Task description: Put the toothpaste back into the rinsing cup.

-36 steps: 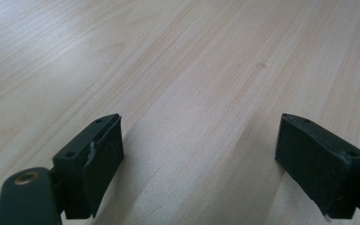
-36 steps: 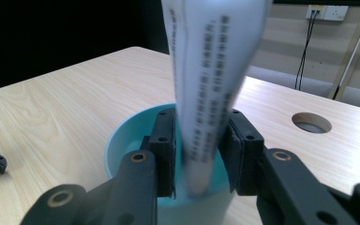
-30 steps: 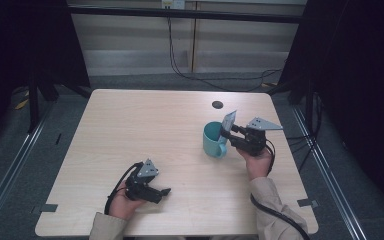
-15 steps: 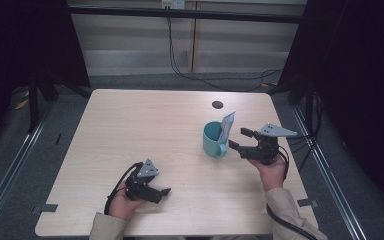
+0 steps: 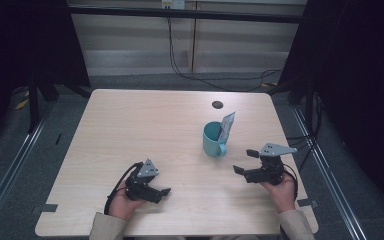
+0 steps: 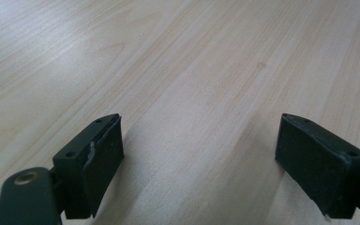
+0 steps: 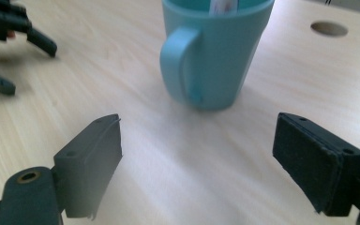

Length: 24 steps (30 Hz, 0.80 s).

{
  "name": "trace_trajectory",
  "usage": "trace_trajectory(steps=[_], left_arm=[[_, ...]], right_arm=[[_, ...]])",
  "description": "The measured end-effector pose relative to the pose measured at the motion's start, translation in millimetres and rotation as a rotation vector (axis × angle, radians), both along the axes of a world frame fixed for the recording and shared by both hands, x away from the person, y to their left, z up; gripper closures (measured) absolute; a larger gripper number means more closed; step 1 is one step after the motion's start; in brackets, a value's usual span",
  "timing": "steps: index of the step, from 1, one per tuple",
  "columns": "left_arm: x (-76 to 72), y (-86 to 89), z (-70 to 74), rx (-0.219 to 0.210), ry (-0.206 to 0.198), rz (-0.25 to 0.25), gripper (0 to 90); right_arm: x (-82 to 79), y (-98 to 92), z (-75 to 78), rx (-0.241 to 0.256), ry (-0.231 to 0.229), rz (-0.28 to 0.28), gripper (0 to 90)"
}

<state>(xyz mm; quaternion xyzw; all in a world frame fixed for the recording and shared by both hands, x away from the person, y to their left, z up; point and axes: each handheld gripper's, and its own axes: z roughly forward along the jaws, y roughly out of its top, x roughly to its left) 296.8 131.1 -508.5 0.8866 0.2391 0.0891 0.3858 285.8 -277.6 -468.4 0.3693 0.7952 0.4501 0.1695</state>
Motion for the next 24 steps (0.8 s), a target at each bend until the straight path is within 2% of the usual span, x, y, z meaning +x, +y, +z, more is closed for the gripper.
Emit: trace_trajectory(steps=[5, 7, 16, 21, 24], left_arm=[[-0.1, 0.0, -0.1, -0.001, 0.001, 0.001, 14.9], [-0.1, 0.0, -0.1, -0.001, 0.001, 0.001, 14.9], [0.0, 0.0, 0.0, 0.0, 0.0, 0.0, 14.9], [0.0, 0.0, 0.0, 0.0, 0.0, 0.0, 14.9], [-0.1, 0.0, 0.0, 0.0, 0.001, 0.001, 14.9]], right_arm=[[-9.8, -0.4, -6.5, -0.058, 0.031, 0.0, 14.8], [-13.0, 1.3, -9.4, -0.1, 0.042, 0.003, 14.7], [-23.7, 8.4, -24.7, -0.203, 0.1, 0.012, 14.4], [-28.7, 5.7, -35.5, -0.214, 0.132, 0.003, 13.8], [-29.5, 1.3, -40.1, -0.18, 0.131, 0.0, 13.2]])
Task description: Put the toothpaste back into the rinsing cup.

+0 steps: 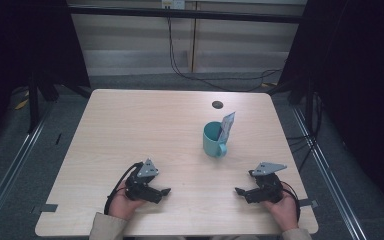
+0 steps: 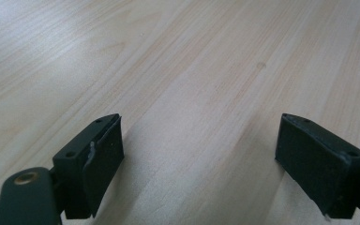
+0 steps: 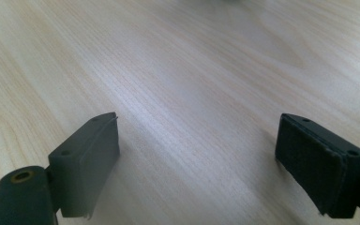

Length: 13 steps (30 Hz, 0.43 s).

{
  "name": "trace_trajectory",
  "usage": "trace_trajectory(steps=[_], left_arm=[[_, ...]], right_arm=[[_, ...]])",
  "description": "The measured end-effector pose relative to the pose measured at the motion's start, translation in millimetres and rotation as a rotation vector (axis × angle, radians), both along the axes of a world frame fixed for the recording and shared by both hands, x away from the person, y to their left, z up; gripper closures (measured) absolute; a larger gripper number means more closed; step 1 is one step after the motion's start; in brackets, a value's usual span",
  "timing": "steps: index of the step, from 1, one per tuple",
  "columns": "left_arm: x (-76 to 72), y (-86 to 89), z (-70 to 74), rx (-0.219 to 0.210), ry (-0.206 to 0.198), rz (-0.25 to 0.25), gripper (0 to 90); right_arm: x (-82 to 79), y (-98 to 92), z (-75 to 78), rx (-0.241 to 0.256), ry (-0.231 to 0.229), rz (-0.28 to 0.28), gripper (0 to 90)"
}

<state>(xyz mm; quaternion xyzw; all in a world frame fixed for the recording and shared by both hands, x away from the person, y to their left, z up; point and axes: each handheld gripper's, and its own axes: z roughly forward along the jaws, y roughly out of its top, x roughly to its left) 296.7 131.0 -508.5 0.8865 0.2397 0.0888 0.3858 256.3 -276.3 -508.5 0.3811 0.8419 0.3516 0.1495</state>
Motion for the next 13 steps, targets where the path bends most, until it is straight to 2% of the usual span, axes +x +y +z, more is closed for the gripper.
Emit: trace_trajectory(steps=[3, 13], left_arm=[[0.0, 0.0, 0.0, 0.001, -0.001, 0.0, 14.9], [-0.1, 0.0, 0.0, 0.001, 0.0, 0.001, 14.8]], right_arm=[[-1.0, -2.2, -2.2, 0.016, -0.017, 0.004, 12.7], [-1.2, -2.9, -2.2, 0.018, -0.013, -0.007, 12.7]])
